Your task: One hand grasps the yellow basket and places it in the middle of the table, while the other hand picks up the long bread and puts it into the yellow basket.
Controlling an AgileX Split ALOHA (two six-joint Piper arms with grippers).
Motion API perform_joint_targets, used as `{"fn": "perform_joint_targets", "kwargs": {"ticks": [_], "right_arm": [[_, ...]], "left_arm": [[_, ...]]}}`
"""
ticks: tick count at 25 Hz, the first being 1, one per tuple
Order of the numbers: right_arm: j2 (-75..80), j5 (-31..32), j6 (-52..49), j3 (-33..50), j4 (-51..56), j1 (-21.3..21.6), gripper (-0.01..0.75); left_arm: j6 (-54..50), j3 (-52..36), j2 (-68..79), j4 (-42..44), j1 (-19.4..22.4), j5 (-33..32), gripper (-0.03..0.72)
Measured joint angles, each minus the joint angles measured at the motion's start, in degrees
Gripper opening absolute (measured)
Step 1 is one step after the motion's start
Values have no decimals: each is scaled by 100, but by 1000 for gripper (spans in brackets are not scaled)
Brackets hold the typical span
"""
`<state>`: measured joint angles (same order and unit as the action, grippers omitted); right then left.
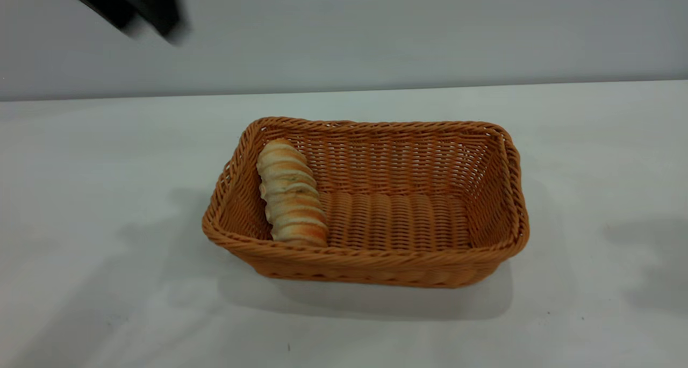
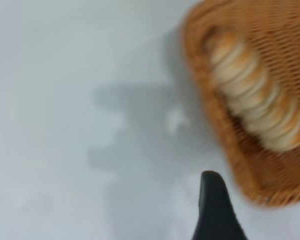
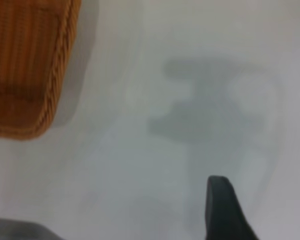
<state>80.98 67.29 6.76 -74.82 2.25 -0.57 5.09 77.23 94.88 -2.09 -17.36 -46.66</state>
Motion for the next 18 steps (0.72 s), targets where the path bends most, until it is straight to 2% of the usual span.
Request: {"fn": "perform_joint_targets", "kwargs": {"ticks": [5, 10, 14, 18], "right_arm": [[-872, 129, -54, 554, -8, -18, 430], [-1940, 142, -84, 1385, 4, -216, 430], [-2841, 171, -84, 1956, 125, -234, 430], [-3845, 247, -12, 2524, 345, -234, 430]], "left_arm": [[-383, -69, -1381, 690, 470, -1099, 501], [-444, -287, -2515, 888, 521, -1928, 501], [-557, -746, -3397, 882, 521, -1990, 501], [-713, -1681, -4334, 882, 521, -1995, 501]]}}
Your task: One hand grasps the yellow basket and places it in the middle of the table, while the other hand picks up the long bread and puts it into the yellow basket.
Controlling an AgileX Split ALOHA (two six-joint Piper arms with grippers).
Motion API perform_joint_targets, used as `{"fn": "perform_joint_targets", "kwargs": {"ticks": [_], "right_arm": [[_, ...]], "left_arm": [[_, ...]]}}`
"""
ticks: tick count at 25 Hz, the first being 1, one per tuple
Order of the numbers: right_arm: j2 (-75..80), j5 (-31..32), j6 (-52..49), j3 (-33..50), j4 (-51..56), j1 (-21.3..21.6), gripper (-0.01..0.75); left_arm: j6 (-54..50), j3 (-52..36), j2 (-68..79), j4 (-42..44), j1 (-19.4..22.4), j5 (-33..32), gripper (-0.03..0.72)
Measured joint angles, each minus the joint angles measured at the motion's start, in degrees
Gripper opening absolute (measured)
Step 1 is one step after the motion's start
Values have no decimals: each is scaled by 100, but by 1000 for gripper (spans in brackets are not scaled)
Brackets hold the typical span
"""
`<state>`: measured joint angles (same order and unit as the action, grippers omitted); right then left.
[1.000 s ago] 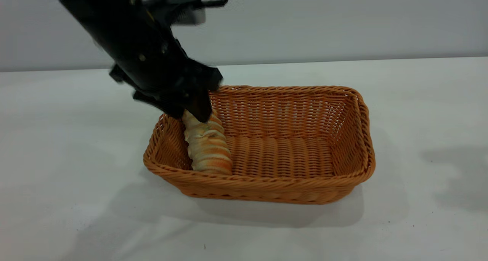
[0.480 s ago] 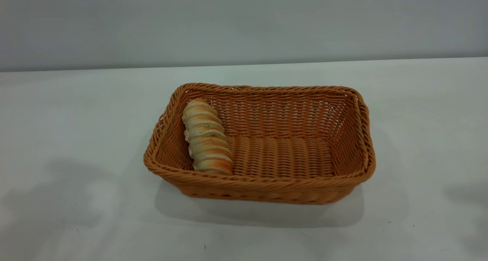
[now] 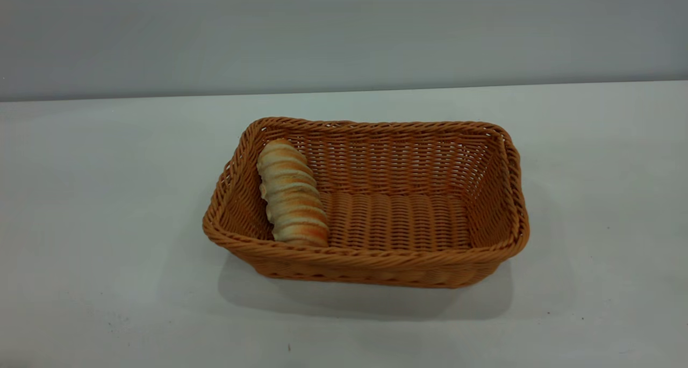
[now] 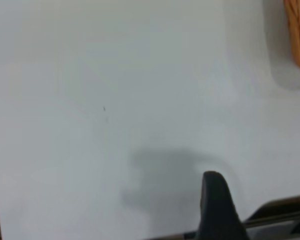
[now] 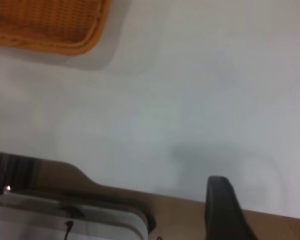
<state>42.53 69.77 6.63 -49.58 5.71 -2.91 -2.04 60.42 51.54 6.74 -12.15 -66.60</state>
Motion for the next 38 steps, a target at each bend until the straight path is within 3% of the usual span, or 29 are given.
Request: {"fn": "perform_joint_targets", "kwargs": {"ticks": [8, 17, 25, 38], "right_arm": [[-2055, -71, 38, 1075, 20, 0, 430], [-3311, -350, 168, 2065, -246, 0, 430], [-3632, -465, 256, 2216, -258, 0, 430], [-3632, -465, 269, 2222, -271, 0, 430]], "left_arm": [[-234, -1843, -2021, 0, 0, 183, 501], [-321, -3055, -3967, 0, 0, 449, 501], [-341, -3139, -4975, -18, 0, 298, 501], [-341, -3219, -5015, -330, 0, 176, 500]]}}
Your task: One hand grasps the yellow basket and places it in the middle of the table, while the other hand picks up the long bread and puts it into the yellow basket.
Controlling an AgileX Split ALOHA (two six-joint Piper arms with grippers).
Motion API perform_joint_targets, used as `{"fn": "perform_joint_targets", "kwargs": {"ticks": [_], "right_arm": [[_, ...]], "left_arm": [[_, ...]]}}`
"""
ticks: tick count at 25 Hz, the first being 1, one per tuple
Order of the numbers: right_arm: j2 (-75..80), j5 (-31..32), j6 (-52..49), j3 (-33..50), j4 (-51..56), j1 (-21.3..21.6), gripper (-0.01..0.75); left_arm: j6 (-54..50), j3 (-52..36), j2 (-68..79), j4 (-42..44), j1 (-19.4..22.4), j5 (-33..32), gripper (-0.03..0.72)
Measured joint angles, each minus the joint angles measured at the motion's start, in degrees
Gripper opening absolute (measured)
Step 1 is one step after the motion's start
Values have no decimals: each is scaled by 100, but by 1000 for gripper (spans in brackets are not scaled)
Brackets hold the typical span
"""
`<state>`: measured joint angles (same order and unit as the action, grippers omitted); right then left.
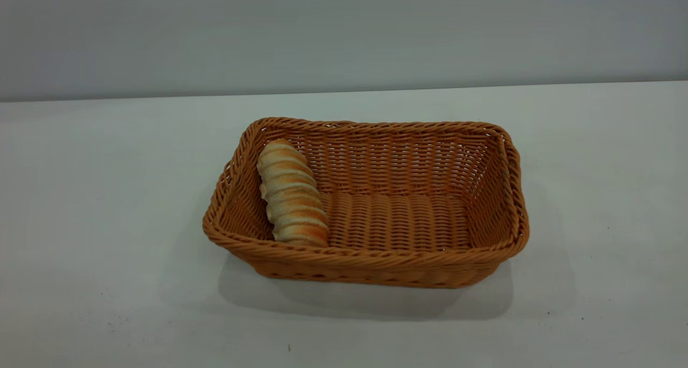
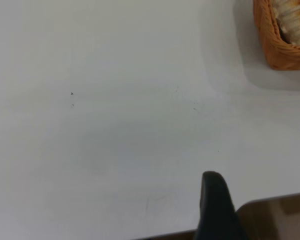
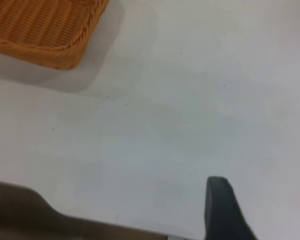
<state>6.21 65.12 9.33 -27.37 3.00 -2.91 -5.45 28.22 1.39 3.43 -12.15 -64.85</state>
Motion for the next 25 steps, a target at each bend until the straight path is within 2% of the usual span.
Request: {"fn": "perform_joint_targets", "kwargs": {"ticks": [9, 13, 18, 25], "right_arm": [[-132, -5, 5, 0, 0, 42, 430], [-568, -5, 5, 0, -4, 248, 430], [-719, 3, 5, 0, -4, 250, 430], [-725, 3, 5, 0, -4, 250, 430]], "left_arm": [[0, 0, -5, -19, 2, 0, 500], [-7, 0, -190, -57, 361, 0, 500], [-7, 0, -266, -59, 881, -25, 500], [-7, 0, -266, -64, 934, -36, 500]]}}
